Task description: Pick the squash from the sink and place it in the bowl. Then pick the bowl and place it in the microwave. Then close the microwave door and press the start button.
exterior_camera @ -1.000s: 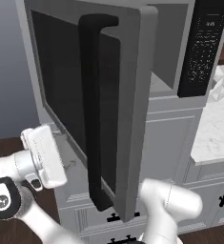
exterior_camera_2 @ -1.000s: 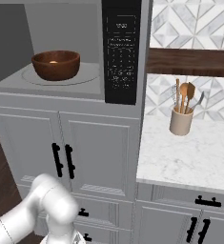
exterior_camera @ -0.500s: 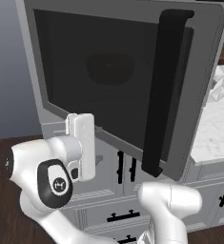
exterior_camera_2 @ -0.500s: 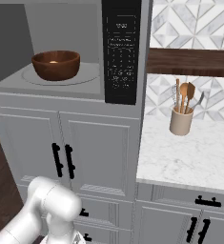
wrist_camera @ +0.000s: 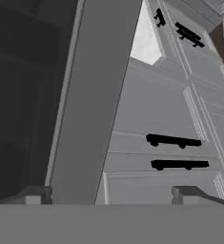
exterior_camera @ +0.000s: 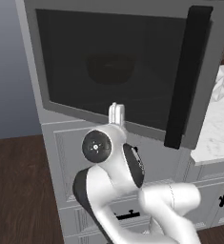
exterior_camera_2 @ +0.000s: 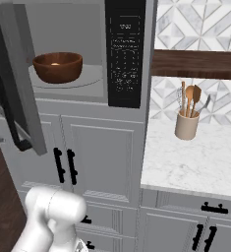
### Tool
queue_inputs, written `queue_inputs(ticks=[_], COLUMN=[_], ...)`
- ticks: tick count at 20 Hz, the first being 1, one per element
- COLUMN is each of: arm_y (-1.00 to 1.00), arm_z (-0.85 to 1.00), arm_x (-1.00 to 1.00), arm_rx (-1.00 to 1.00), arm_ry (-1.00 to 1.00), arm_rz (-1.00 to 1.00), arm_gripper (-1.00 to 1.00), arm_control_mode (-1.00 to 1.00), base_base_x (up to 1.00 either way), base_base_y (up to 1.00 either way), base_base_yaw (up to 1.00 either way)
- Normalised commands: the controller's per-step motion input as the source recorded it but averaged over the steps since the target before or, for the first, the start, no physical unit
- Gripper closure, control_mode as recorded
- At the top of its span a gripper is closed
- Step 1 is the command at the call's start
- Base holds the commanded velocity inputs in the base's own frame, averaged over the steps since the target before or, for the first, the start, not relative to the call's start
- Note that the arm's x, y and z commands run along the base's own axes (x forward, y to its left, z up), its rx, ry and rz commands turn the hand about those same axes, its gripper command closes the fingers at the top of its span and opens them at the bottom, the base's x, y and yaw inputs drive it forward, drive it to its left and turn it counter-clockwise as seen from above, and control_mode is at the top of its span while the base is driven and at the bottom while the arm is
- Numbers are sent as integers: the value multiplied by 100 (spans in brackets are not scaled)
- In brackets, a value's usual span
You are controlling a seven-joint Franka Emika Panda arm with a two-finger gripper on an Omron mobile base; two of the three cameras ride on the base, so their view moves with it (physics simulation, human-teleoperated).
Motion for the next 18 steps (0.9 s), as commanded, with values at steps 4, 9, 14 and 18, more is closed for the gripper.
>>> queue_inputs(ticks=[4, 9, 14, 18], arm_y=[-23, -6, 0, 6], arm_z=[3, 26, 39, 26], arm_x=[71, 66, 58, 53], arm_rx=[16, 12, 5, 1], arm_ry=[0, -1, 0, 0], arm_rz=[45, 39, 28, 23], arm_gripper=[-100, -100, -100, -100], arm_control_mode=[-100, -100, -100, -100], base_base_x=[0, 0, 0, 0], base_base_y=[0, 0, 0, 0], base_base_yaw=[0, 0, 0, 0])
